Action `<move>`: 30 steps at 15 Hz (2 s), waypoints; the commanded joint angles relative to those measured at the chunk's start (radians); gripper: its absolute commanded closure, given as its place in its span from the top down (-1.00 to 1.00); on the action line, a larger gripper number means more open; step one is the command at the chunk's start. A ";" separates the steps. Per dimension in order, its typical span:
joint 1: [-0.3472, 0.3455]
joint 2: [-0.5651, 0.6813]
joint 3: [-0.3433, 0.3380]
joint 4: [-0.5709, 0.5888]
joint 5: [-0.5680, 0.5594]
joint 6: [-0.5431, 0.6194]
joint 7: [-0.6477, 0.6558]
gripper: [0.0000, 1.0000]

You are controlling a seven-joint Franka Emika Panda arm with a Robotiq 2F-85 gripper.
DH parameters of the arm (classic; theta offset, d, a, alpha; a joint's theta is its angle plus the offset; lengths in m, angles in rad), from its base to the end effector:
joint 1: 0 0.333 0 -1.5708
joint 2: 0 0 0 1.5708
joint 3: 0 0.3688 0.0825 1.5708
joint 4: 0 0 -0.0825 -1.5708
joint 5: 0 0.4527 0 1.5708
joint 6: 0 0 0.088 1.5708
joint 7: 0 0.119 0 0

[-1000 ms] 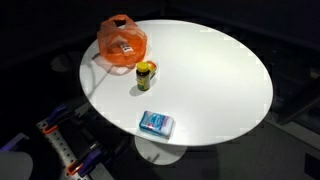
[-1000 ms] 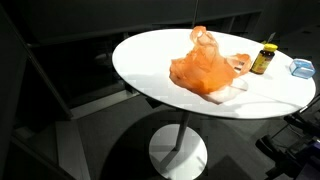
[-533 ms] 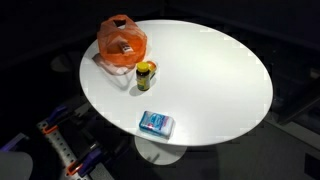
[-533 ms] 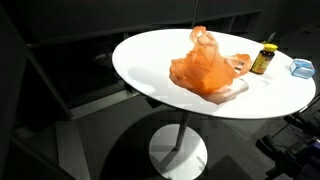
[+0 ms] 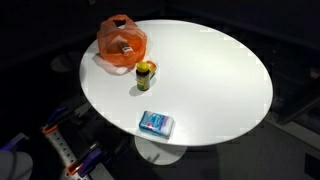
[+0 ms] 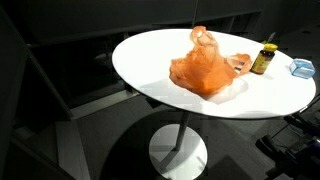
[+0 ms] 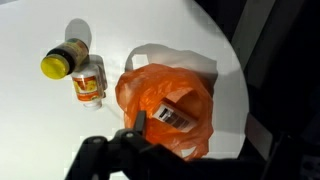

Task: Empty the plastic

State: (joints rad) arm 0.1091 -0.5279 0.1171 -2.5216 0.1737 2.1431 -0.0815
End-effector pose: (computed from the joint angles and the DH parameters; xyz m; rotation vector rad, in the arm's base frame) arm 0.4243 0.1086 0.4766 -3.0136 -0.3219 -0.2157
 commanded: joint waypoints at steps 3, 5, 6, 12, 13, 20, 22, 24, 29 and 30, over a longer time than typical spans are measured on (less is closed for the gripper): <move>0.011 0.024 -0.019 0.002 -0.014 0.012 0.011 1.00; 0.017 0.041 -0.028 -0.008 -0.011 0.046 -0.023 1.00; 0.019 0.056 -0.031 -0.012 -0.010 0.070 -0.035 1.00; 0.049 0.199 -0.067 -0.024 0.012 0.252 -0.180 1.00; 0.058 0.229 -0.075 -0.023 0.014 0.279 -0.216 1.00; 0.075 0.424 -0.089 0.023 0.020 0.372 -0.440 1.00; 0.064 0.397 -0.072 -0.008 0.012 0.365 -0.397 1.00; 0.059 0.425 -0.068 0.009 0.012 0.365 -0.397 1.00; 0.065 0.462 -0.064 0.022 0.022 0.457 -0.447 1.00; 0.067 0.478 -0.061 0.026 0.024 0.489 -0.464 1.00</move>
State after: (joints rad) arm 0.1803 -0.0870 0.0451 -2.5107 0.1854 2.5631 -0.4871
